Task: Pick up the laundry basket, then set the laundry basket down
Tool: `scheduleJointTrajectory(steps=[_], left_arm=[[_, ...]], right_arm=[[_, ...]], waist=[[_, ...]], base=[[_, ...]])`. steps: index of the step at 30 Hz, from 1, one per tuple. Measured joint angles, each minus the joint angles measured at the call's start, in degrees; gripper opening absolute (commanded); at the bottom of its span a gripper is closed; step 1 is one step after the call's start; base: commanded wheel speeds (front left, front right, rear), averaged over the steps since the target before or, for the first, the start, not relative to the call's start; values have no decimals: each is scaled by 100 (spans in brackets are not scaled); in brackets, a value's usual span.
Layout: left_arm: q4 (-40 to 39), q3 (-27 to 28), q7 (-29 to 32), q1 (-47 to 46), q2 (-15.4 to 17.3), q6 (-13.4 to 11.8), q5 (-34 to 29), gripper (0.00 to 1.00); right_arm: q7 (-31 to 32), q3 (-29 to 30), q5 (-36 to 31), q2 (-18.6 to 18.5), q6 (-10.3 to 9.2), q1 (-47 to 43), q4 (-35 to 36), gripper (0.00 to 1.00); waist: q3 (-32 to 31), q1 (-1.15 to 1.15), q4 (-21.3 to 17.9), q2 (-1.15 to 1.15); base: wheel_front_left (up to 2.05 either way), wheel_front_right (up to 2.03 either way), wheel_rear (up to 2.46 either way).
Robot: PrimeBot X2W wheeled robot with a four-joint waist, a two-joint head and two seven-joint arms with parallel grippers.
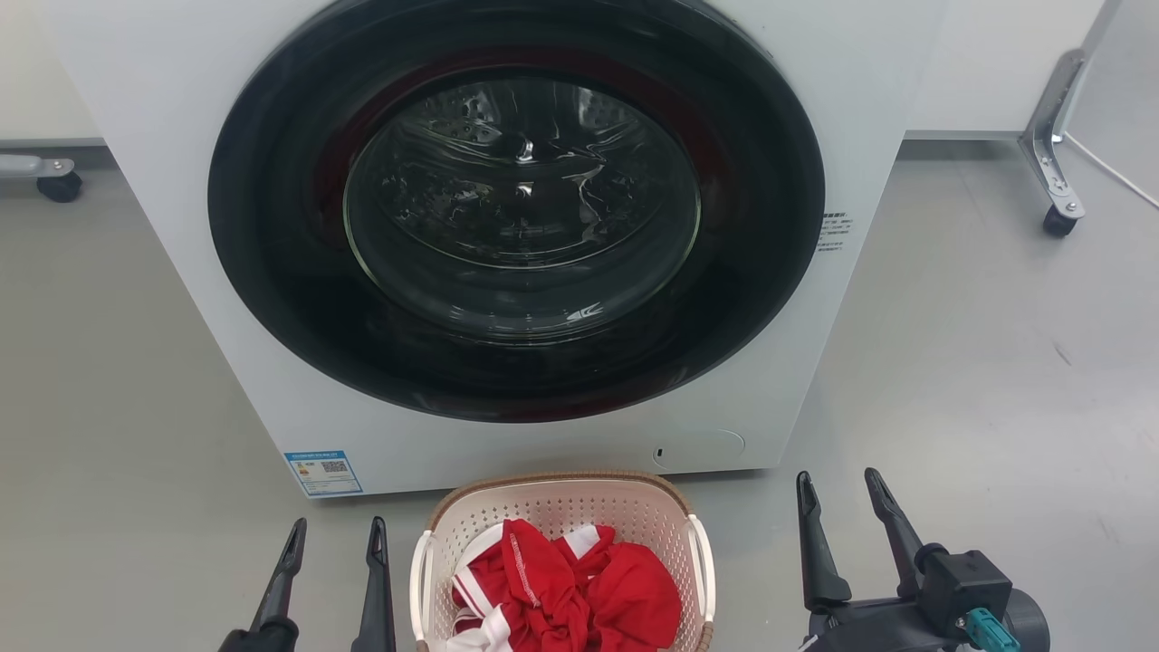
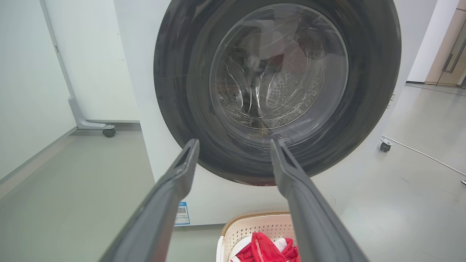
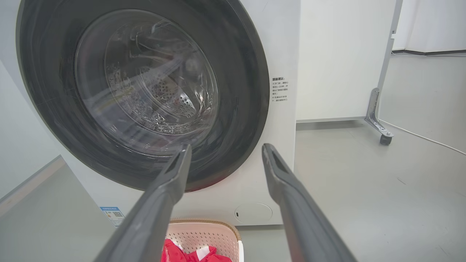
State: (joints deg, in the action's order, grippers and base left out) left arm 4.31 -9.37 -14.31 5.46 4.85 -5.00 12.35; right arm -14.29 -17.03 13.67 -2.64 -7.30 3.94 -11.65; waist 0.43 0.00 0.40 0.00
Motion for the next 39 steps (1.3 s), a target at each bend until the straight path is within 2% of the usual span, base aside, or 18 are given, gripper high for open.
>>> scheduleJointTrajectory(steps=[20, 30, 39], left_arm=[[-100, 10, 0, -30, -59, 47, -62, 100], [-94, -42, -1, -455, -93, 54, -146, 100], [466, -168, -1, -1173, -142, 109, -143, 100]], right_arm=[[0, 40, 42, 0, 0, -2, 208, 100], [-1, 94, -9, -2, 10, 258, 364, 100], [-13, 234, -9, -7, 87, 788, 49, 100]], waist=[[226, 0, 21, 0], [767, 0, 54, 0], [1466, 1, 98, 1]], base=[[0, 0, 0], [0, 0, 0], [0, 0, 0]])
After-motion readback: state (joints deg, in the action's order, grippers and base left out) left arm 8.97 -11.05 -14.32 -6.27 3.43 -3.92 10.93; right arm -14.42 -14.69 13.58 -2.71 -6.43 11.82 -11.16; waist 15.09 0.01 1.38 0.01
